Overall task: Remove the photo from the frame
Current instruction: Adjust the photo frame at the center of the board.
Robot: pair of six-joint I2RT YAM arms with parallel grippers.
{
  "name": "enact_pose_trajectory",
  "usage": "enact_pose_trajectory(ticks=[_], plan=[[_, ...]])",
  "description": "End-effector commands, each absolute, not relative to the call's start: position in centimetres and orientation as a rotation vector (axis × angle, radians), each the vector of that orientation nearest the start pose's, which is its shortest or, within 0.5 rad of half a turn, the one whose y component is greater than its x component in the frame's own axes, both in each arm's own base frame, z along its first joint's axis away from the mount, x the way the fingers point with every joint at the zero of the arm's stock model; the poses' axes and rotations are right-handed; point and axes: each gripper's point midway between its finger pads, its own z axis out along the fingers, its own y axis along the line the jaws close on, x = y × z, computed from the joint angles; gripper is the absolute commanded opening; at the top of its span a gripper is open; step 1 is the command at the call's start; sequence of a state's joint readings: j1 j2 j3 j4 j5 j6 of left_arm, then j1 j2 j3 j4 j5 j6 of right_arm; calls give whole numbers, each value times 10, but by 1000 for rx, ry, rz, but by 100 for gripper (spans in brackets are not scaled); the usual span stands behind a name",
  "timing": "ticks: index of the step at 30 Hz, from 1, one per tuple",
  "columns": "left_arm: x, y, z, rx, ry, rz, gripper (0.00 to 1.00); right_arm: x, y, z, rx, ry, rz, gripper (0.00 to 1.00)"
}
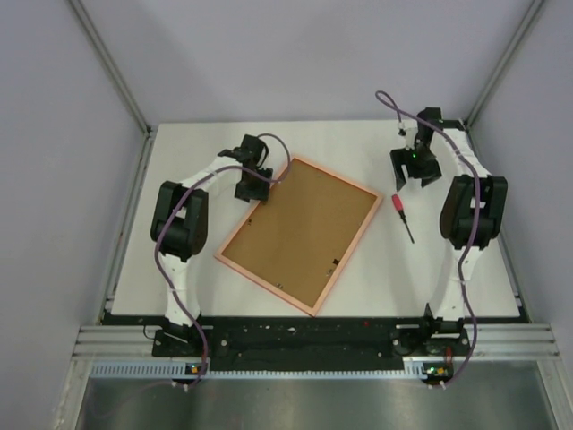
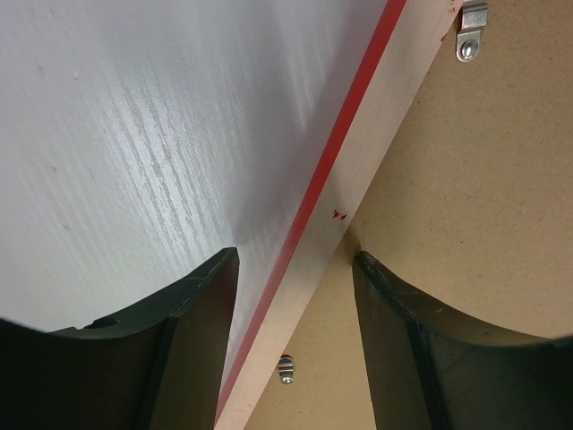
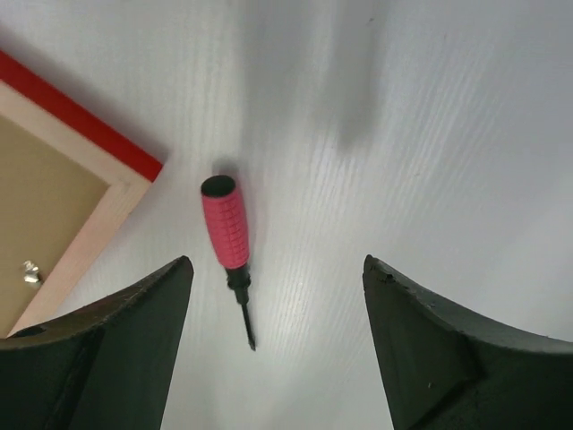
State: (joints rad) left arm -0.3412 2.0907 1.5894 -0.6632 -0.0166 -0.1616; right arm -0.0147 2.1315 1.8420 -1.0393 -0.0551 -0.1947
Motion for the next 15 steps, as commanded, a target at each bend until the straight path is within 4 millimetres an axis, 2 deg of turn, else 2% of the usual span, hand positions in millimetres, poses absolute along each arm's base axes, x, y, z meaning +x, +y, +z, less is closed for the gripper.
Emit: enact_pose_trajectory(ticks=[1, 4, 6, 10, 15], plan=[[417, -149, 3, 178, 2815, -75, 60, 438, 58, 163, -445, 2603, 140, 76], [422, -144, 5, 126, 2805, -71, 59, 421, 98, 168, -551, 2579, 214, 73], [425, -141, 8, 107, 2797, -79, 59, 407, 117, 159, -595, 2614, 302, 72], [426, -136, 16, 92, 2784, -96, 59, 385, 128, 141, -610, 2708, 441, 70], [426, -129, 28, 92, 2759, -105, 59, 360, 129, 125, -616, 2798, 505, 70]])
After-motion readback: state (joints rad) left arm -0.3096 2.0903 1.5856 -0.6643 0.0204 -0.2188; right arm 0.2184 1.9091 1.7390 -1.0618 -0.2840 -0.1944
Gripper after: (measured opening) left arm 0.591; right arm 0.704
